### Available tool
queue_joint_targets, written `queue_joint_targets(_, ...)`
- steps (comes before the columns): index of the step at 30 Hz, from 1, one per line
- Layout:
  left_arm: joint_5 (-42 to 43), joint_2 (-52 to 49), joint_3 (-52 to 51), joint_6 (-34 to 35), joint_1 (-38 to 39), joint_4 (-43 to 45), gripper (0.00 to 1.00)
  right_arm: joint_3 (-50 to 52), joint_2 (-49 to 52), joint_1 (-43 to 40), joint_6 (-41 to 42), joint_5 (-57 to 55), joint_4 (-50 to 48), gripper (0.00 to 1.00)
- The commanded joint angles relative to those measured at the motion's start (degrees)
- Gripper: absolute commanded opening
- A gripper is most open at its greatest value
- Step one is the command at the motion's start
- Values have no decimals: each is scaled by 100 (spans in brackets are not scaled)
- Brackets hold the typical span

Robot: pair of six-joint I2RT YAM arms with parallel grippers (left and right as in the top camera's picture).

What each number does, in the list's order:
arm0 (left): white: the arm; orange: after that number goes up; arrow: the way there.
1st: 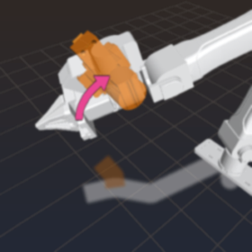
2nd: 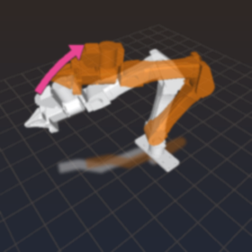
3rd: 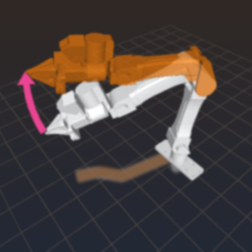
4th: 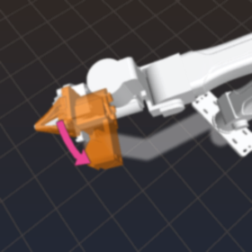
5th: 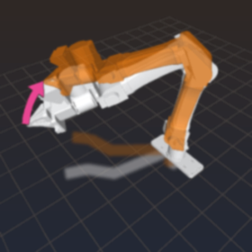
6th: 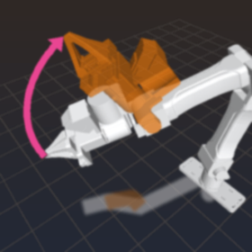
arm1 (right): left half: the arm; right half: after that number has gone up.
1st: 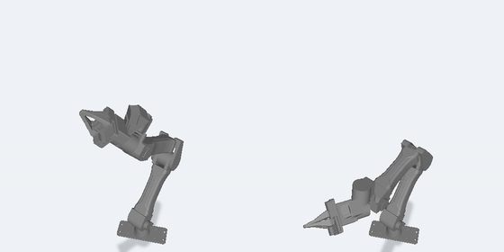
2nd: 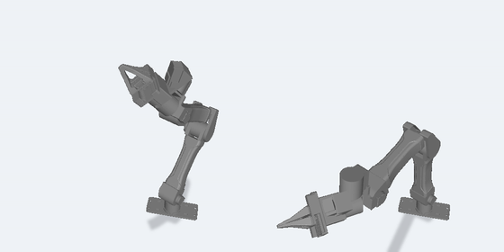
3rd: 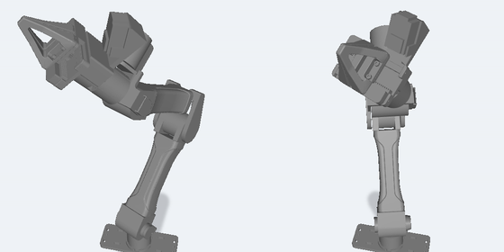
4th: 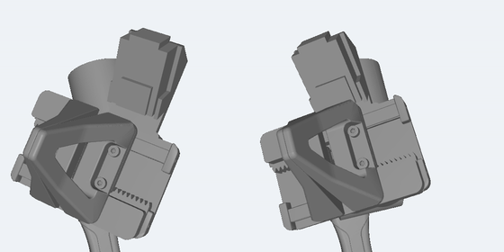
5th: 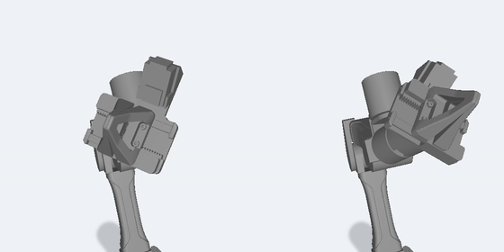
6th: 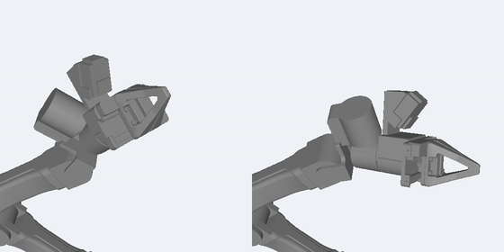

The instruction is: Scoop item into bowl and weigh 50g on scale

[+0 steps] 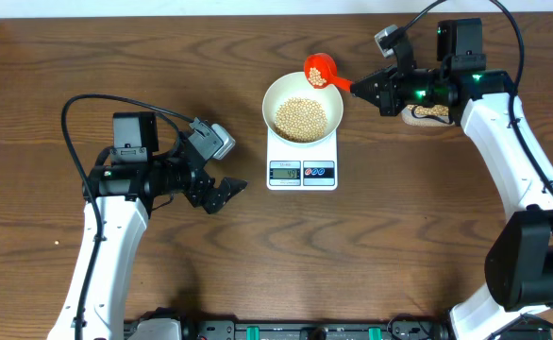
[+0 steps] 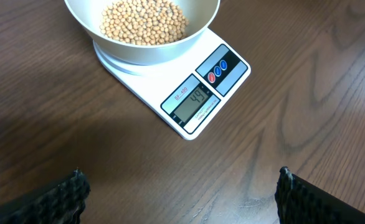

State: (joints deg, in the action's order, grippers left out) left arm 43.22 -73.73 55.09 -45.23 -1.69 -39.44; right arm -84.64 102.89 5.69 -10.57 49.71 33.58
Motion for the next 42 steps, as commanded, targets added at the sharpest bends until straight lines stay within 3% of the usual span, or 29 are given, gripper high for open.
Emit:
queue_joint_targets(1,92,9,-11,4,17,-17,98,-87,-131,20,-188,76,-7,1)
queue_joint_targets(42,92,9,-11,4,17,-17,98,-87,-142,426,-1051,-914,98,1)
